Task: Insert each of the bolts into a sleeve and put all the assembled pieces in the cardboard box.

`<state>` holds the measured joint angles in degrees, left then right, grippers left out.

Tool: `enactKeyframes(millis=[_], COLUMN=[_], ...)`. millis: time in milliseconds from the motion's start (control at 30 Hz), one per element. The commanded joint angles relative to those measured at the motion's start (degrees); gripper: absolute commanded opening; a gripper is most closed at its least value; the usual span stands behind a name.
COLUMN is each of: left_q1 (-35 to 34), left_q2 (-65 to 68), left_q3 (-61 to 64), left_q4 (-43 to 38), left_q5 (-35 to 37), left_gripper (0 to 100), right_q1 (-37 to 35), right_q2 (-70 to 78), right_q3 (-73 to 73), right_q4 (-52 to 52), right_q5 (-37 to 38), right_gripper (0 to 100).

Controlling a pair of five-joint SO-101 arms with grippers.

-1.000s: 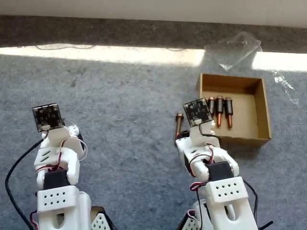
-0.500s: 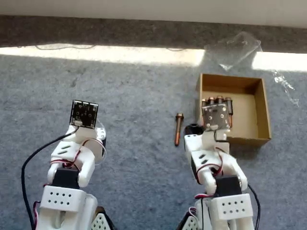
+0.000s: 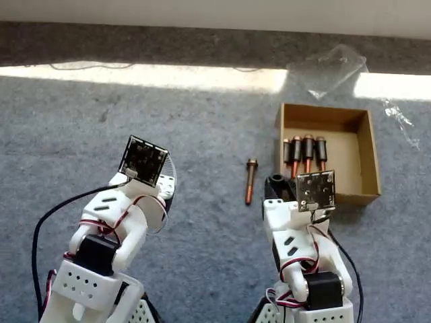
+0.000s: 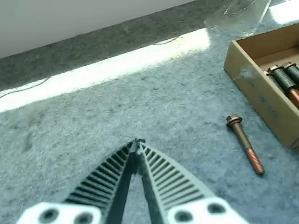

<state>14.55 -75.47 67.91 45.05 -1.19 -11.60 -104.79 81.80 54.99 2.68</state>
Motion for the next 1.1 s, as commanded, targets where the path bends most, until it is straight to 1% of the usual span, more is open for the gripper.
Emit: enactKeyframes(millis=[0,133,267,400,433,500,633,900,1067], left_q1=[2.68,3.21,8.04,12.79,13.58,14.81,17.19,19.74,19.30], left_q2=[8.48,23.96,38.81,50.68,53.32,58.59,69.32,91.74,103.08], left_q3=[-7.52,-15.25,-24.31,-32.84,-35.12,-40.75,-53.67,-79.08,-95.25], left_q4=[0.44,0.26,0.53,0.79,1.58,4.22,10.37,23.38,35.16], left_q5=[0.00,0.44,6.07,7.82,7.82,8.97,12.13,18.99,25.41], left_gripper=[1,1,1,1,1,1,1,1,1], right_q1=[0.84,0.84,0.92,5.49,6.55,8.22,11.12,14.37,14.29], right_q2=[-0.75,-0.75,-0.75,-0.66,-0.66,-0.66,-0.66,-0.66,-0.66], right_q3=[-0.40,-0.31,-0.22,0.22,1.27,3.65,7.25,8.04,8.13], right_q4=[-0.04,-0.13,-0.13,-0.92,-1.80,-4.97,-9.54,-10.07,-10.07], right_q5=[-1.05,-1.05,-1.05,-1.32,-2.46,-3.69,-3.87,-3.87,-3.87], right_gripper=[0.5,0.5,0.5,0.5,0.5,0.5,0.5,0.5,0.5])
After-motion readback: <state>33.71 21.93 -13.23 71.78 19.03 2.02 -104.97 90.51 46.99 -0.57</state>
